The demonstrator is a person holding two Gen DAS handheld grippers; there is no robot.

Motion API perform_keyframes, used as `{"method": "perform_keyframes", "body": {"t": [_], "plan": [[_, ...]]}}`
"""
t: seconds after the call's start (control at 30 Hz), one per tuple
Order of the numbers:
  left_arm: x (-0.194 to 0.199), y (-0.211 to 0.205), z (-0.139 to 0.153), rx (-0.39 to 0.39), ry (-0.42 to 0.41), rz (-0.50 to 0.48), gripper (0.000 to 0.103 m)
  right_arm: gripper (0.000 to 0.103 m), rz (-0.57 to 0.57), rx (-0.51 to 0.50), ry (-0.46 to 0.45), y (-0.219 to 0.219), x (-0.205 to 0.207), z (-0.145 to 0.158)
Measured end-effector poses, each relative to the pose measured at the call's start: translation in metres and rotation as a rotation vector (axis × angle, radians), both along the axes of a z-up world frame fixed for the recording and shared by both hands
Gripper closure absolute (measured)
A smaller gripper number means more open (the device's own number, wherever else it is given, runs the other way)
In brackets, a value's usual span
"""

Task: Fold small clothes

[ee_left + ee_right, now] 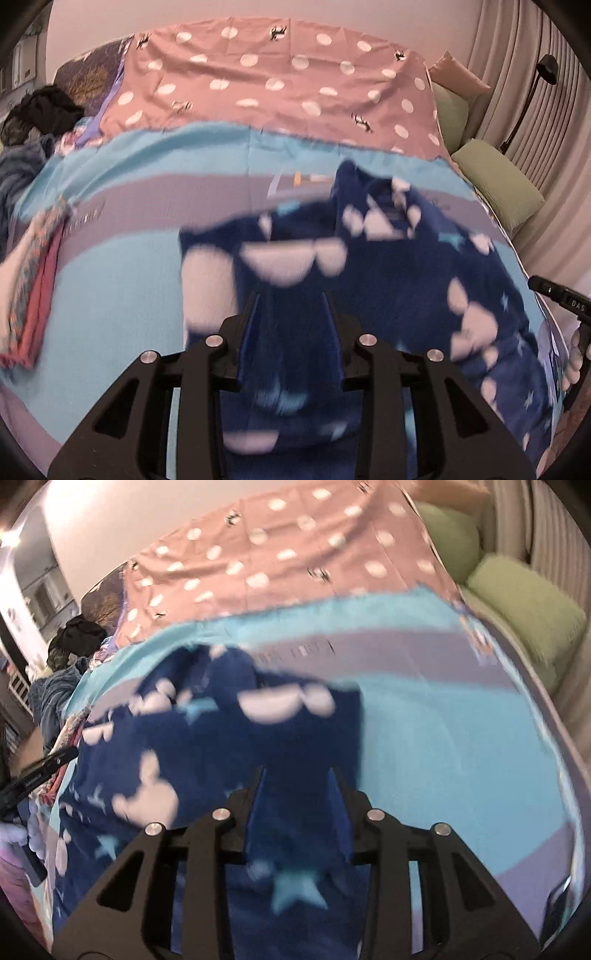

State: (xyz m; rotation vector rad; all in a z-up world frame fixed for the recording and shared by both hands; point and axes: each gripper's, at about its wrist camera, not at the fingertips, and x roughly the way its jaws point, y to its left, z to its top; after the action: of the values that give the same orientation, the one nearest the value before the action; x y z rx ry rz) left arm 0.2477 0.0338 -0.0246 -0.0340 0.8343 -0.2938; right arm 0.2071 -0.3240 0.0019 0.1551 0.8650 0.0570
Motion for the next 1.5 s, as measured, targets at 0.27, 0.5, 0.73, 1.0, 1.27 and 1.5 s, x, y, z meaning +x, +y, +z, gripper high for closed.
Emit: {"method": "perform_keyframes", "body": {"t": [0.27,0.5,0.73,1.0,1.27,1.5], "plan": [[0.083,-0.057,-0.008,0.001,0.097,-0.035,0.062,0.066,0.08,0.11,0.072,0.031,0.099,-0.017],[0.124,-0.075,-0.058,0.046,0.181,-0.022,0.058,0.069,0.022,0.106,0.165,0.024,0.127,-0.079],[0.122,-0.058,-0.035,-0.053,0.108,-0.066,0.058,0.067,0.053,0.208,0.06,0.01,0.141,-0.04],[0.188,-0.081,-0.037,-0.158,0.212,-0.092,0.051,0.042,0.052,0.29,0.198,0.018,0.225,-0.07],[0.233,-0.071,-0.104,-0.642,0.494,-0.076,0.086,0.096,0.037,0.671,0.082,-0.008,0.223,-0.109],[0.221,-0.047,-0.118,-0.957,0.41,-0.143,0.087,0.103,-0.059,0.758,0.032,-0.03,0.217,-0.108]]}}
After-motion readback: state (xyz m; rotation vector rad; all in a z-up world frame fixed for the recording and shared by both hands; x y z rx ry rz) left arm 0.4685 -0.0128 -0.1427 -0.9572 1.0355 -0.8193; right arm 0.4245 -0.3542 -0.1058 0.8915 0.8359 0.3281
